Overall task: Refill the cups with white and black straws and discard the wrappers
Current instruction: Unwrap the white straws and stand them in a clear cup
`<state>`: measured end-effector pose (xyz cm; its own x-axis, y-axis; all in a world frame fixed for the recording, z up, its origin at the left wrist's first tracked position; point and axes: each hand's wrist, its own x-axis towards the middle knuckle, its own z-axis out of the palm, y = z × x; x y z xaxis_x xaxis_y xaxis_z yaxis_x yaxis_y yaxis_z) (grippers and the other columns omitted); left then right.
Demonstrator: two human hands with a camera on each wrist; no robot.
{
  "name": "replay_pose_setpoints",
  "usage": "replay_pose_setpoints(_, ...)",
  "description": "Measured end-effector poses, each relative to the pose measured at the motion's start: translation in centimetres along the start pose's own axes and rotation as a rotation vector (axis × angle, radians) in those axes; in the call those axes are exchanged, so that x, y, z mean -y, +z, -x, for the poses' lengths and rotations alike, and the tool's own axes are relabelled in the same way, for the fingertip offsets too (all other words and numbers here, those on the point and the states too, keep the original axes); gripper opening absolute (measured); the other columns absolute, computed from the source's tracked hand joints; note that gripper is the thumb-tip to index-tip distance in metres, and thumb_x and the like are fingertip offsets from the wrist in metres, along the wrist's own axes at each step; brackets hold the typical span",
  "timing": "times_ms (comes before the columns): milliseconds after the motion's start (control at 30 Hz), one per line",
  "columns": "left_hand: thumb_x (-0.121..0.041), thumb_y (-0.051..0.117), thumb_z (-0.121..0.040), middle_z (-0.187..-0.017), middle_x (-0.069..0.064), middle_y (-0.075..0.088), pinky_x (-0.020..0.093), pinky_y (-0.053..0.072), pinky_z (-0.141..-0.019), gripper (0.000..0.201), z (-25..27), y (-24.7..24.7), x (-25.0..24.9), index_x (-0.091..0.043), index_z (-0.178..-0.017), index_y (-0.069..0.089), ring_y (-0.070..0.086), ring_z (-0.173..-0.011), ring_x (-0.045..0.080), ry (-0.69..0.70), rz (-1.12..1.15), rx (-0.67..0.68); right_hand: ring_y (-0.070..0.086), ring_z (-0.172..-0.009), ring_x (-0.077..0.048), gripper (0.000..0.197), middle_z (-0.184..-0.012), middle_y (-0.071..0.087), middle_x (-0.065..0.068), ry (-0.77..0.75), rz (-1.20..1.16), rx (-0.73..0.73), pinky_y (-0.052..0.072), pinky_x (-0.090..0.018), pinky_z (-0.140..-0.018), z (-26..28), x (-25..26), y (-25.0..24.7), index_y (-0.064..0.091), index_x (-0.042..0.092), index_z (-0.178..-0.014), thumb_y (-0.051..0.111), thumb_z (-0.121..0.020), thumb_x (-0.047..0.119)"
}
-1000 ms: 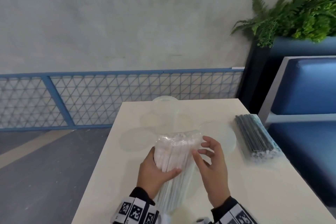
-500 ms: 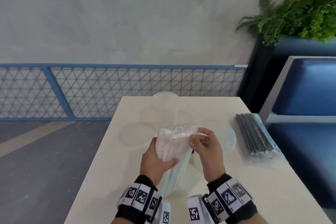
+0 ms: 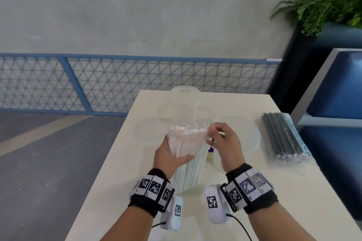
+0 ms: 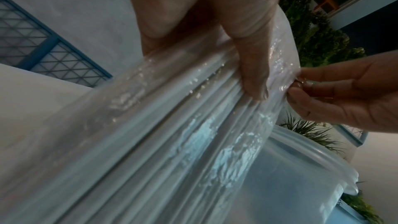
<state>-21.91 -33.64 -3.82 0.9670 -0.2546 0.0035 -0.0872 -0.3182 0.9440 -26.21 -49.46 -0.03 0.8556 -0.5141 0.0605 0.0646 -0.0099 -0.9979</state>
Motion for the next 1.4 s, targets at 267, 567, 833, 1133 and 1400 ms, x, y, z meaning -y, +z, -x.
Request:
replay_pose_setpoints(267,-0.024,0.086,-0.06,-0.103,-0.009,0.062,0.023,0.045,-0.084,0.069,-0.1,-0.2,0.3,-0.021,-0.119,0.05,0.059,-0.099,0.013,-0.037,-0.008,0.006,0.058,-0.074,-0.017,0.003,-0.086,0.059,-0.005,0.025,0.01,0.028,0.055,-0.021,-0.064,0.3,0.5,0.5,0.057,0.007,-0.091,0.056,-0.089,0.006)
replay_pose_setpoints(567,-0.021,0.086,-0.06,-0.107,-0.006,0.064,0.024,0.045,-0.086,0.071,-0.7,-0.1,0.7,-0.022,-0.121,0.049,0.06,-0.102,0.015,-0.036,0.025,-0.02,0.058,-0.067,-0.015,0.017,-0.083,0.058,-0.003,0.019,-0.097,0.013,0.055,-0.021,-0.066,0.1,1.7,0.9,0.054,0.015,-0.089,0.05,-0.09,-0.002)
replay_pose_setpoints(833,-0.021,0.086,-0.061,-0.106,-0.005,0.062,0.026,0.046,-0.086,0.072,-0.6,0.1,0.5,-0.02,-0.122,0.048,0.058,-0.102,0.016,-0.033,0.012,-0.009,0.061,-0.071,-0.018,0.022,-0.078,0.063,0.0,0.01,0.327,-0.001,0.053,-0.032,-0.071,-0.2,0.0,0.5,0.058,0.015,-0.082,0.061,-0.086,0.036)
replay_pose_setpoints(1133,-0.023,0.085,-0.062,-0.108,-0.007,0.061,0.024,0.044,-0.087,0.076,-0.5,0.1,0.6,-0.021,-0.126,0.045,0.057,-0.103,0.014,-0.027,0.008,-0.011,0.063,-0.07,-0.023,0.019,-0.087,0.061,0.002,0.006,0.197,-0.073,0.057,-0.042,-0.069,0.0,0.4,1.1,0.051,0.019,-0.096,0.065,-0.085,0.023)
replay_pose_setpoints(1400,-0.021,0.085,-0.062,-0.103,-0.009,0.061,0.021,0.044,-0.084,0.072,-0.3,0.3,0.7,-0.021,-0.124,0.047,0.058,-0.1,0.012,-0.004,0.02,-0.004,0.06,-0.068,-0.019,0.014,-0.088,0.059,-0.002,-0.034,0.22,-0.063,0.056,-0.035,-0.069,-0.4,0.7,0.8,0.056,0.019,-0.1,0.062,-0.087,0.019)
